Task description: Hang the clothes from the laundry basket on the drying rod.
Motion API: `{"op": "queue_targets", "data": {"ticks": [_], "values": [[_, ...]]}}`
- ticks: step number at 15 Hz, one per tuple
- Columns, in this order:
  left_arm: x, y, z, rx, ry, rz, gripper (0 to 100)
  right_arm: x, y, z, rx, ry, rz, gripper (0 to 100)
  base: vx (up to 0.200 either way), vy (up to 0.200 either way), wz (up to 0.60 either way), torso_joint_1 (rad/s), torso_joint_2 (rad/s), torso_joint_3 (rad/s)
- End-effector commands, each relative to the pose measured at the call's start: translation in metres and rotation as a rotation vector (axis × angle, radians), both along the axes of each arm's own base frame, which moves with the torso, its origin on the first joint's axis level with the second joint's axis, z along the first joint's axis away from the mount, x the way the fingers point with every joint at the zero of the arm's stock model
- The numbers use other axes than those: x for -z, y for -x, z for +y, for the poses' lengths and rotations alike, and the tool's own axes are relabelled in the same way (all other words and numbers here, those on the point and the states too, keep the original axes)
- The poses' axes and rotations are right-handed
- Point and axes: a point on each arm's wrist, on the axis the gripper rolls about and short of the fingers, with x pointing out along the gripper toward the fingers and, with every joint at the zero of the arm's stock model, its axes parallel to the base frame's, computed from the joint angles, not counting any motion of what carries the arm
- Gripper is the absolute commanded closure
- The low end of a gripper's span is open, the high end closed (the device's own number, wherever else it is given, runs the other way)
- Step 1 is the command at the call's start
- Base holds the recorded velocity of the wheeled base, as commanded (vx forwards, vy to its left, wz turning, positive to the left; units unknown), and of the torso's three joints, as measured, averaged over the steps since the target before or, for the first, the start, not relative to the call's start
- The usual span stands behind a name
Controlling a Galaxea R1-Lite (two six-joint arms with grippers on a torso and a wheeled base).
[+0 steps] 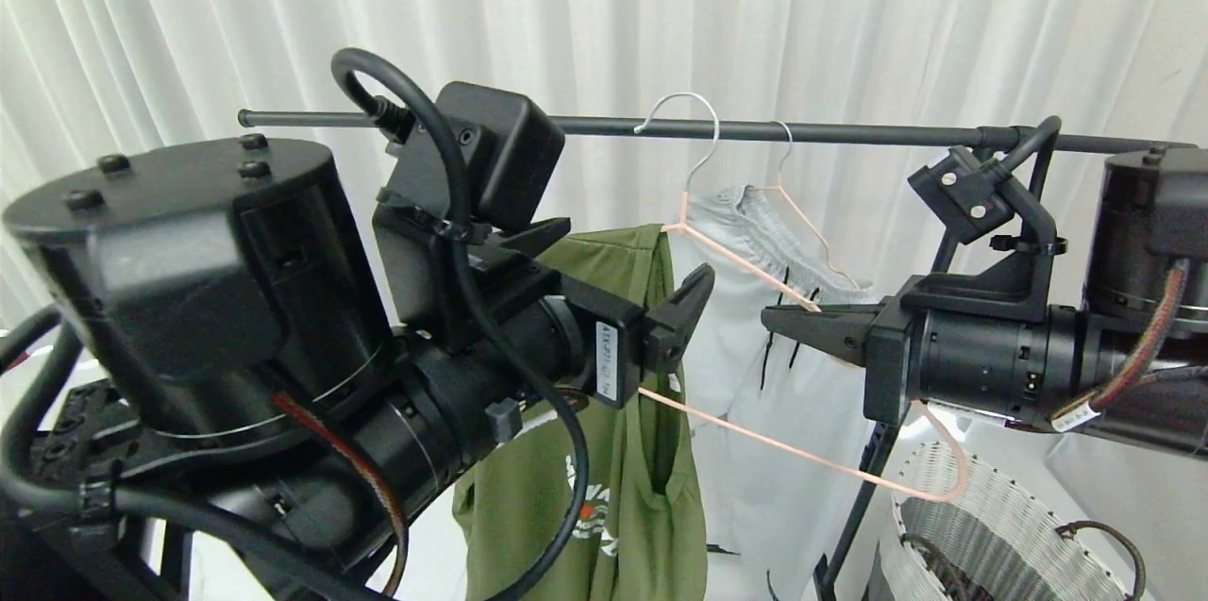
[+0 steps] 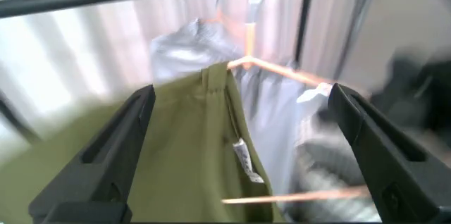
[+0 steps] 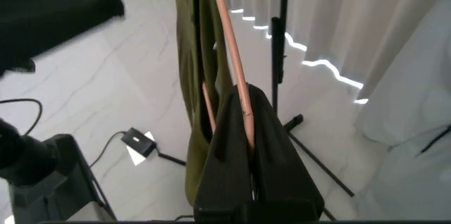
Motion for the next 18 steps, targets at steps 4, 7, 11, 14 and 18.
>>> {"op": "queue_targets", "data": {"ticks": [4,7,11,14,18], "values": [[0.002,0.002,0.025,-0.055,-0.010,-0.003,0,-0.009,0.005,-0.016,0.033,-0.047,-0.057,100,0.000,0.000,0.00,0.000,0.00,0.000],[0.011,-0.004,0.044,-0.121,-0.129,-0.043,0,-0.007,0.006,-0.026,0.056,-0.037,-0.110,100,0.000,0.000,0.00,0.000,0.00,0.000],[0.027,-0.004,0.056,-0.078,-0.285,-0.085,0,-0.001,0.015,-0.034,0.047,-0.003,-0.138,100,0.000,0.000,0.00,0.000,0.00,0.000],[0.027,-0.009,0.051,-0.006,-0.305,-0.127,0,0.003,0.017,-0.035,0.040,0.012,-0.142,100,0.000,0.000,0.00,0.000,0.00,0.000],[0.023,-0.025,0.043,-0.021,-0.315,-0.143,0,0.008,0.024,-0.036,0.012,0.056,-0.182,100,0.000,0.000,0.00,0.000,0.00,0.000]]}}
